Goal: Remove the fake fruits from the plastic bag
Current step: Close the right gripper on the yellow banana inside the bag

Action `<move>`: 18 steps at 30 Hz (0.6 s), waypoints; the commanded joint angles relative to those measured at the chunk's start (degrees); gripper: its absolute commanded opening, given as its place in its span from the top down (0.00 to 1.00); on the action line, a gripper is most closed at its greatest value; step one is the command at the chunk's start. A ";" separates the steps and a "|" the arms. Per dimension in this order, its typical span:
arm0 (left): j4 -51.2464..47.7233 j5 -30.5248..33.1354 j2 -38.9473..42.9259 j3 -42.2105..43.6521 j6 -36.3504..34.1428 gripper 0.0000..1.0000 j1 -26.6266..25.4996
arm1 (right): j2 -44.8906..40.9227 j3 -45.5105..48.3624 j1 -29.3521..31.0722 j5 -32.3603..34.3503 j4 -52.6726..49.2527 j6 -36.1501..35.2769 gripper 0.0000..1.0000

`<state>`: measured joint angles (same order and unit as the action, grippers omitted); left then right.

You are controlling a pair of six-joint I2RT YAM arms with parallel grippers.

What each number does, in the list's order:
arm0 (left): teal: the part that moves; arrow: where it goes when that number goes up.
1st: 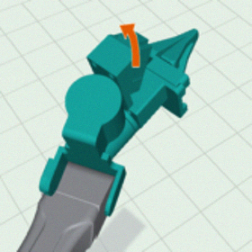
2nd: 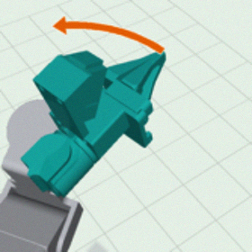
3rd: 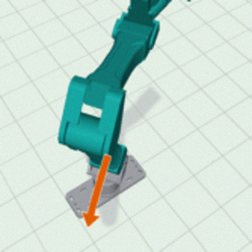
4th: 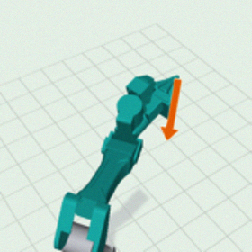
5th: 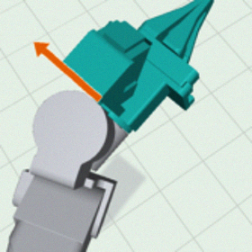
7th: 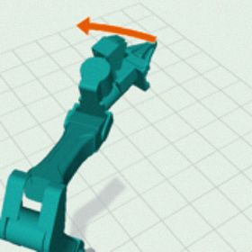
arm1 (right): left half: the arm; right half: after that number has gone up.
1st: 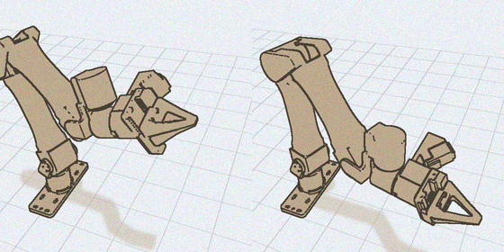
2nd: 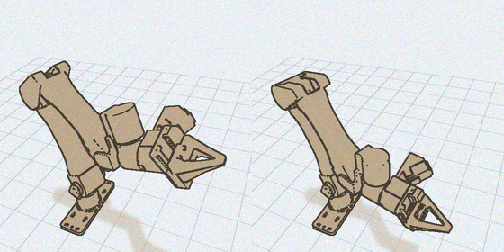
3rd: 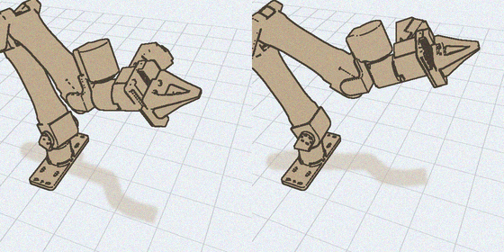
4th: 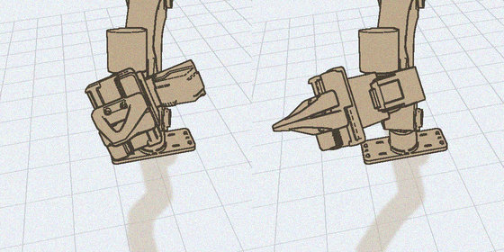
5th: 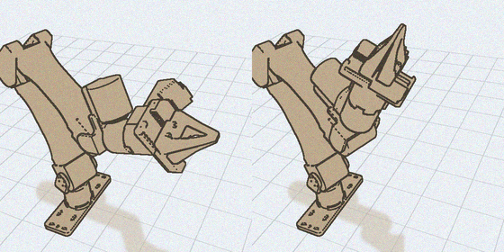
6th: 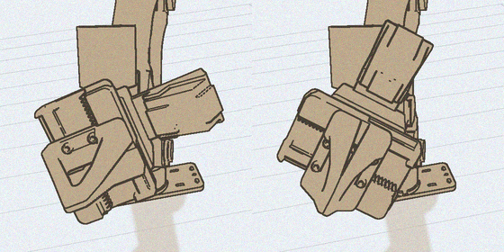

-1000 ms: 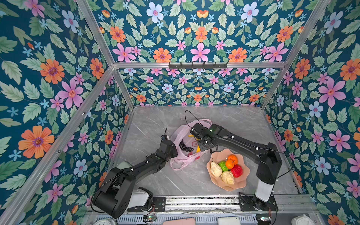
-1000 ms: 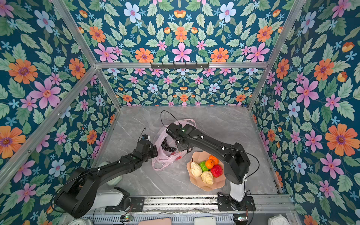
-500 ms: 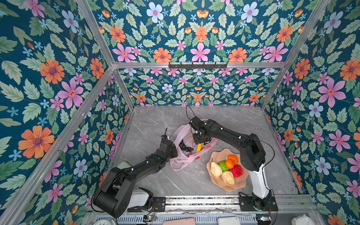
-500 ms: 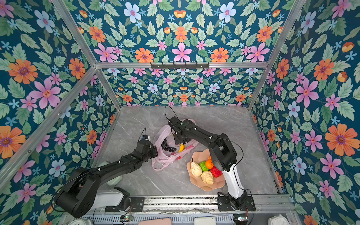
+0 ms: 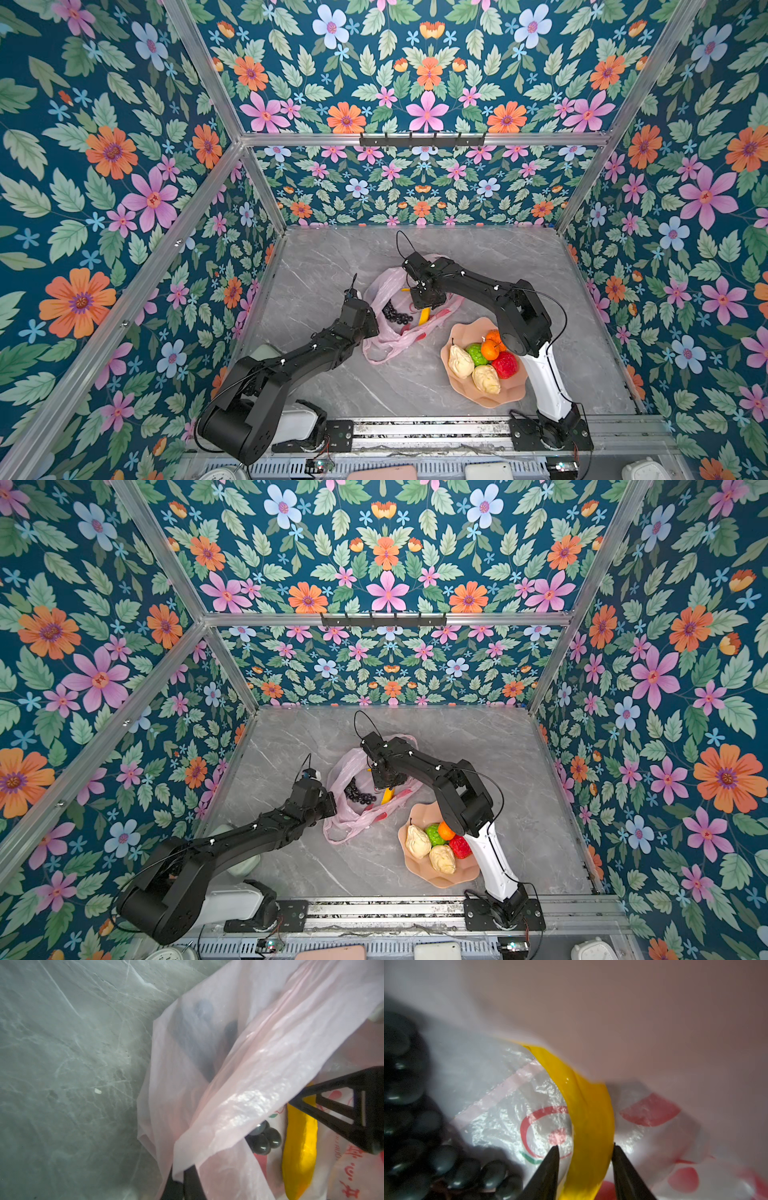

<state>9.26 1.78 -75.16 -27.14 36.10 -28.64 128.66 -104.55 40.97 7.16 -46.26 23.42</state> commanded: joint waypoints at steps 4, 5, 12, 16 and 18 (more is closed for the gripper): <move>0.41 0.15 -0.52 -0.19 0.29 1.00 -0.01 | 1.35 -1.74 0.01 1.57 -0.39 0.06 0.66; 0.41 0.15 -0.50 -0.20 0.26 1.00 0.02 | 1.33 -1.72 0.00 1.92 -0.49 0.21 0.68; 0.50 0.15 -0.43 -0.09 0.38 1.00 -0.01 | -0.60 -0.83 0.06 3.03 0.64 0.31 0.77; 0.42 0.31 -0.26 -0.20 0.38 1.00 -0.01 | -1.59 -0.70 0.05 3.15 0.67 0.15 0.79; 0.33 0.41 -0.16 -0.20 0.38 1.00 -0.01 | -2.34 -0.43 0.10 2.87 0.65 0.21 0.79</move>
<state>9.34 1.65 -75.50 -27.14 36.10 -28.64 127.42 -105.12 40.97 9.28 -45.56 23.68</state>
